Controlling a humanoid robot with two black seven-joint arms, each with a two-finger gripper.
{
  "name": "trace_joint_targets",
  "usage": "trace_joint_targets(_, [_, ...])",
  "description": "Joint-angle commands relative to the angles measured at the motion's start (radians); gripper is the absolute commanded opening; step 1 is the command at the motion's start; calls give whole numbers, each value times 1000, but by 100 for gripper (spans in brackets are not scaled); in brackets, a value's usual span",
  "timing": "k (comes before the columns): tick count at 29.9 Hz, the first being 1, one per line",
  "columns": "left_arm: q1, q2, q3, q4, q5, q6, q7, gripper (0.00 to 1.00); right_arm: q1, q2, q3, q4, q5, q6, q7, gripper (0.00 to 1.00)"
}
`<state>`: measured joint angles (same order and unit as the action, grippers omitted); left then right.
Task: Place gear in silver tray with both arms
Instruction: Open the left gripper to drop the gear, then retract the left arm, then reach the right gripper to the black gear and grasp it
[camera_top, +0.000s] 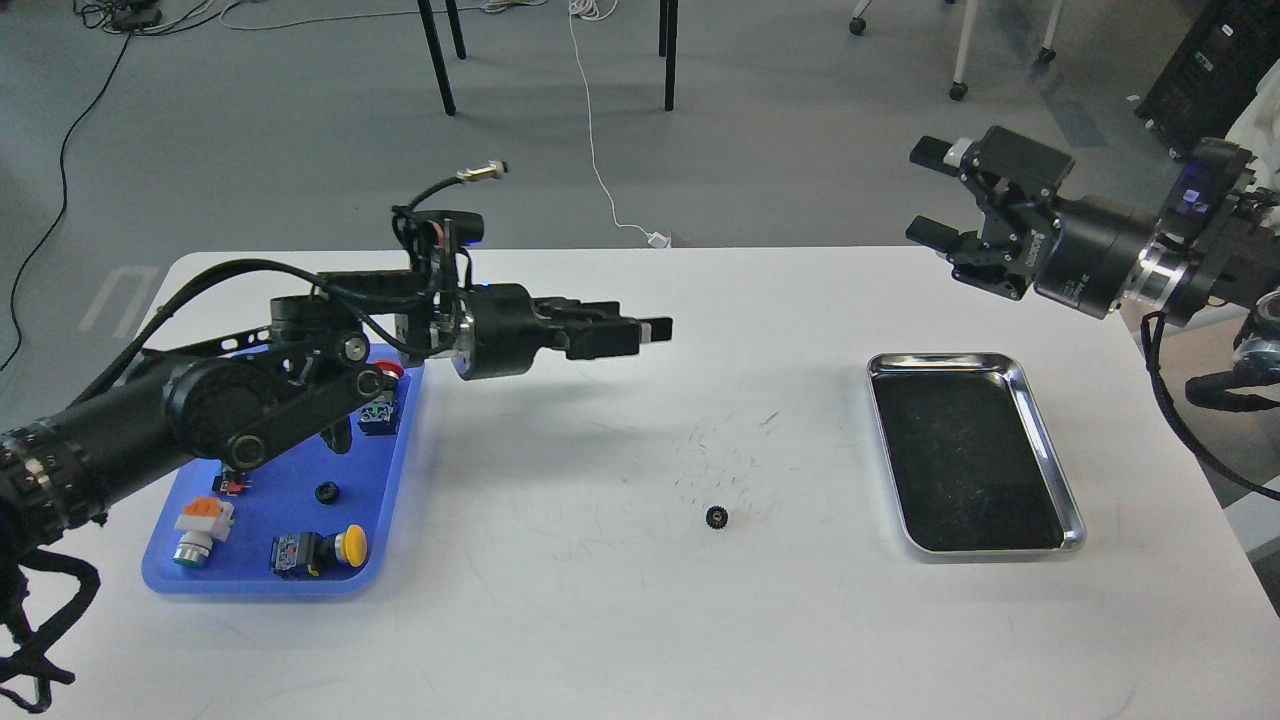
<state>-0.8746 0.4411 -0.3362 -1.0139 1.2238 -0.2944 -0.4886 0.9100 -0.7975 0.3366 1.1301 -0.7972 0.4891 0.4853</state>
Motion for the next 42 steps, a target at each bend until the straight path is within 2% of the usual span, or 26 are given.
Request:
trace_joint_targets(1, [97, 67, -102, -31, -274, 5, 0, 98, 13, 17, -51, 42, -239, 0, 3, 100])
trace_joint_targets(5, [204, 77, -240, -41, -374, 5, 0, 98, 87, 78, -143, 43, -382, 0, 3, 100])
trace_joint_targets(9, [308, 77, -401, -49, -429, -8, 0, 98, 251, 187, -365, 40, -517, -7, 3, 100])
trace_joint_targets(10, [319, 77, -420, -51, -435, -8, 0, 98, 286, 214, -413, 36, -548, -44, 3, 100])
trace_joint_targets(15, [339, 77, -448, -51, -478, -9, 0, 98, 404, 368, -641, -4, -642, -151, 3, 100])
trace_joint_targets(17, [339, 77, -448, -49, -492, -9, 0, 98, 411, 431, -689, -36, -663, -181, 3, 100])
trace_joint_targets(23, [339, 76, -448, -49, -498, -9, 0, 98, 415, 579, -836, -93, -728, -352, 3, 96])
trace_joint_targets(31, [339, 76, -438, -49, -498, -11, 0, 98, 415, 612, -913, -115, -741, -360, 3, 89])
trace_joint_targets(34, [339, 74, -437, -49, -498, -12, 0, 98, 418, 612, -919, -112, -741, -360, 3, 73])
trace_joint_targets(42, [339, 74, -438, -49, -498, -12, 0, 98, 418, 621, -921, -112, -743, -360, 3, 62])
